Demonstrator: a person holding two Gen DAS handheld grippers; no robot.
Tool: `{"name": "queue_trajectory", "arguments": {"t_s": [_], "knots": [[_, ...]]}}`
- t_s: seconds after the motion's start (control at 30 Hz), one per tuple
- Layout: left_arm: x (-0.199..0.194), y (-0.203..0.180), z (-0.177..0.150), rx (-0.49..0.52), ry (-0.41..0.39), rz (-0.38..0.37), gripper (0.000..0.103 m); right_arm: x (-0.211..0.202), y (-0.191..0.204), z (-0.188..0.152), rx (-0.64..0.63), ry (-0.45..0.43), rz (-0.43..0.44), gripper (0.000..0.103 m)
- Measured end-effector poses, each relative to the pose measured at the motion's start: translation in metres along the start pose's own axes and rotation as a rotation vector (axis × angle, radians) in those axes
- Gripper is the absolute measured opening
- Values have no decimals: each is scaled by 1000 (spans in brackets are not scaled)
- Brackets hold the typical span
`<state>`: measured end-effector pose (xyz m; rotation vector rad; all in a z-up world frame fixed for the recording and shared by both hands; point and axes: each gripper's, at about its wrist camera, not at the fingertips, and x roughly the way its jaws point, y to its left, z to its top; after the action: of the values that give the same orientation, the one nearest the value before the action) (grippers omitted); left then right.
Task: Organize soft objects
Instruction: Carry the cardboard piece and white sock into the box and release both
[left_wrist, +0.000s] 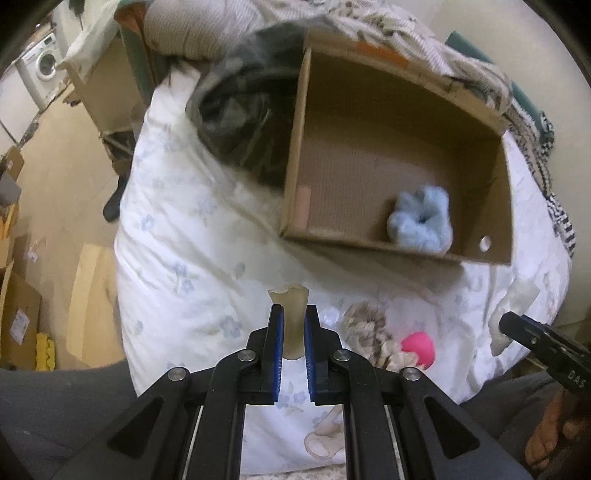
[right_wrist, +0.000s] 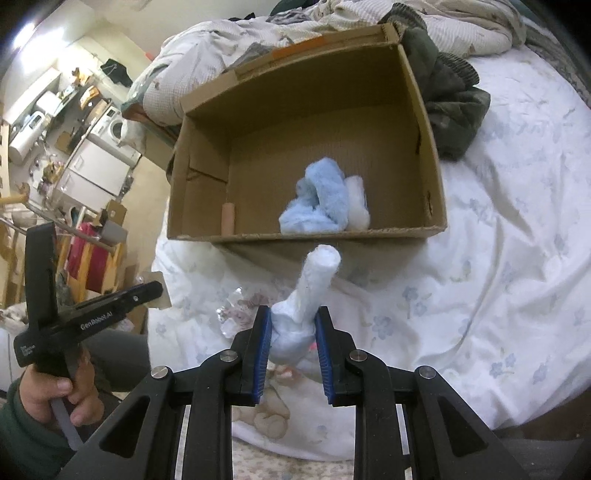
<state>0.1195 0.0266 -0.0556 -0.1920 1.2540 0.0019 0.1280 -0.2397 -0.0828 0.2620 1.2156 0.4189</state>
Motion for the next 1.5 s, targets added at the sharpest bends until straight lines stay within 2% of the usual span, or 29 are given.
{"name": "queue_trajectory", "arguments": {"t_s": [0.2, 0.4, 0.7, 0.87, 1.07, 1.3, 1.5], "knots": [[-30, -10, 33, 22, -89, -10, 10, -25, 0, 24, 16, -72, 22, 26], [-40, -27, 67, 43, -134, -26, 10, -42, 6, 58, -4, -140, 37, 26], [-34, -54, 106, 91, -186, -42, 10, -30, 16, 100, -30, -191, 39, 26], [-4, -56, 108, 103, -166, -45, 10, -1, 2, 101, 11, -179, 47, 26], [34, -61, 104, 133, -129, -34, 10, 35, -4, 97, -10, -101, -8, 26], [52, -58, 100, 130, -102, -31, 10, 53, -3, 96, -25, -76, -61, 26], [58, -59, 99, 127, -90, -33, 10, 59, 4, 99, -38, -76, -38, 26]]}}
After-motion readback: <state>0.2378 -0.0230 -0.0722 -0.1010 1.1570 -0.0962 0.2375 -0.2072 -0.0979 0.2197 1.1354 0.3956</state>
